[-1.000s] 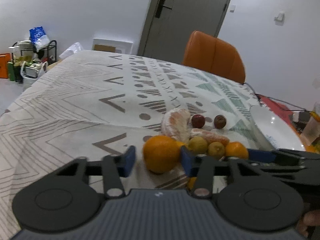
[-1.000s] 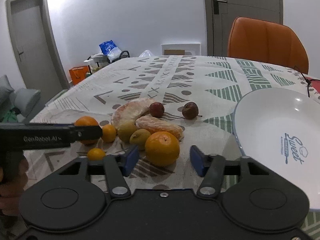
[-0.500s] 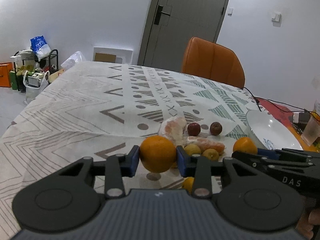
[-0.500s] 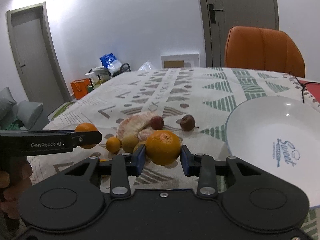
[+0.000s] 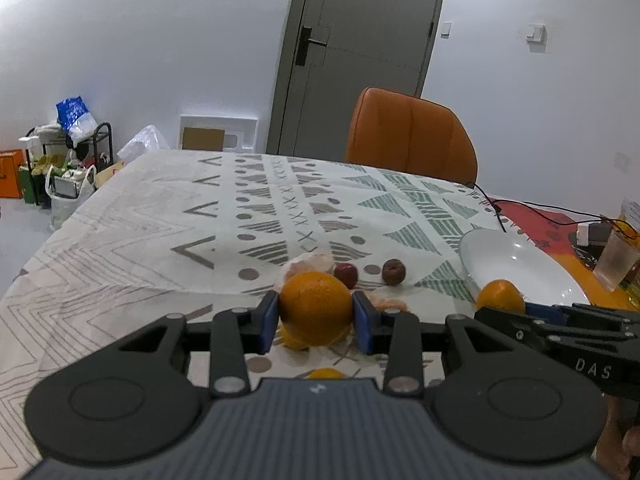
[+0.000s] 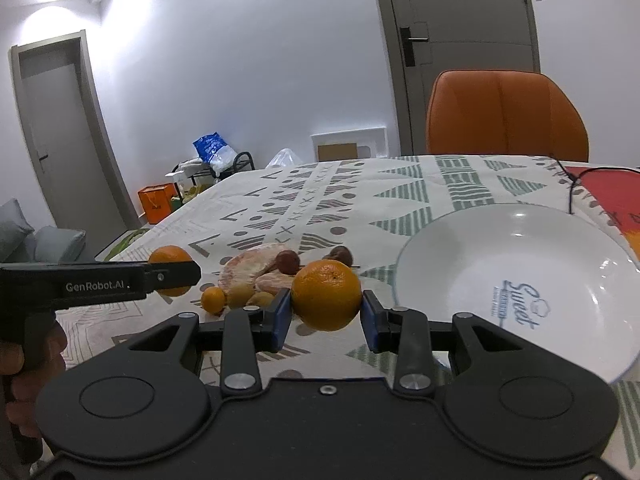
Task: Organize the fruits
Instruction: 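Carry both oranges over the white plate and open both tools to drop them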
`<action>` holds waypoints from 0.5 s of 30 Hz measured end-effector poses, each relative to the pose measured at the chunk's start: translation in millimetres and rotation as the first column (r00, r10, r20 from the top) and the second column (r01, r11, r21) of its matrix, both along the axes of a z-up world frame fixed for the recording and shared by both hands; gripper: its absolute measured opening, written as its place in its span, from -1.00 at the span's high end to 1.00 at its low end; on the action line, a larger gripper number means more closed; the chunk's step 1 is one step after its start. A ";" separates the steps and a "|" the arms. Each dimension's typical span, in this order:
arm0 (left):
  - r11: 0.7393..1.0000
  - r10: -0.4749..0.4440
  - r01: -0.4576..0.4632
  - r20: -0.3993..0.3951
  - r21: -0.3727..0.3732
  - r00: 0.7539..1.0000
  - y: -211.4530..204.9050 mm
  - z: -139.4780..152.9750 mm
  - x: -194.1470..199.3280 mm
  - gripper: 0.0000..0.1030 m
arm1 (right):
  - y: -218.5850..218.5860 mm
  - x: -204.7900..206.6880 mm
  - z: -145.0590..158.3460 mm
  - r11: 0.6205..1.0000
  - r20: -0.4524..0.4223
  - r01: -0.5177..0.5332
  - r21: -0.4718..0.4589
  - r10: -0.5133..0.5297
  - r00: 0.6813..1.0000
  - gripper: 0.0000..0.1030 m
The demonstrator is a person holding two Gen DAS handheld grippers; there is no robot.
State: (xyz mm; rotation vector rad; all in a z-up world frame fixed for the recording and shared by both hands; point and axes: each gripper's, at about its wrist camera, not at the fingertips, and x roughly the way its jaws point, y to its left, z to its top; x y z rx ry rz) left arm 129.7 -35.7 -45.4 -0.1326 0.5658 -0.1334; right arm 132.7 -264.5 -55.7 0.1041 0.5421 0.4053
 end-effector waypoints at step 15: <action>0.998 -0.053 0.053 0.013 0.038 0.998 -42.8 6.8 -0.1 0.27 | -45.3 -5.5 -1.1 0.996 0.021 0.079 0.046 -0.080 0.997 0.33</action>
